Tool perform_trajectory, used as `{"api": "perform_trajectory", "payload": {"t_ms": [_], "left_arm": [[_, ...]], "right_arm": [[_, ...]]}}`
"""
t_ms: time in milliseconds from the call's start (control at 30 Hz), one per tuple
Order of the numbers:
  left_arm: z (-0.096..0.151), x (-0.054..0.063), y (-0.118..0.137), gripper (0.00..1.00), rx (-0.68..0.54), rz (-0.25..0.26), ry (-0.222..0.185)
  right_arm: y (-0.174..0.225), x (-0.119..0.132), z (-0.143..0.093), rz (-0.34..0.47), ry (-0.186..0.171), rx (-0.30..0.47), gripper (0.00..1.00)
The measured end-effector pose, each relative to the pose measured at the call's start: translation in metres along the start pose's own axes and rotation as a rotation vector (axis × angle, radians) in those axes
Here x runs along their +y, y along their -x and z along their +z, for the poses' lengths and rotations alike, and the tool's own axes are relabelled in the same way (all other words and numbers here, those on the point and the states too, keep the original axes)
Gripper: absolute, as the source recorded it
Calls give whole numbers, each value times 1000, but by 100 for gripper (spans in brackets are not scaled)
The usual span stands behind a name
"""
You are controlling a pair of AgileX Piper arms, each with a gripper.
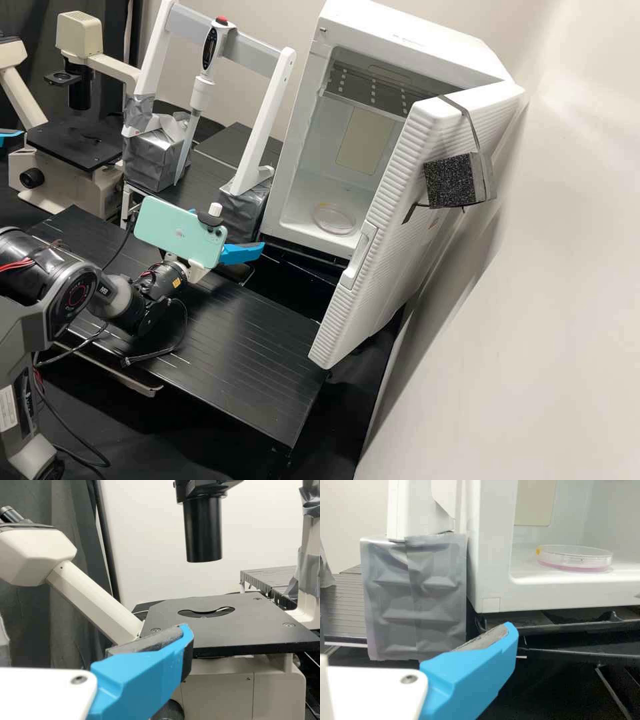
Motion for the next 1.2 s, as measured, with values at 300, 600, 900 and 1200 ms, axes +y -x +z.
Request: {"api": "perform_trajectory", "payload": {"t_ms": [300, 600, 900, 1200], "left_arm": [[0, 0, 0, 100, 0, 0, 0], [0, 0, 0, 100, 0, 0, 0], [0, 0, 0, 100, 0, 0, 0], [0, 0, 0, 100, 0, 0, 0]], "right_arm": [[1, 0, 1, 4, 0, 1, 100], [34, 27, 32, 33, -7, -38, 100], [49, 80, 68, 179, -62, -79, 100], [23, 117, 78, 249, -74, -52, 100]]}}
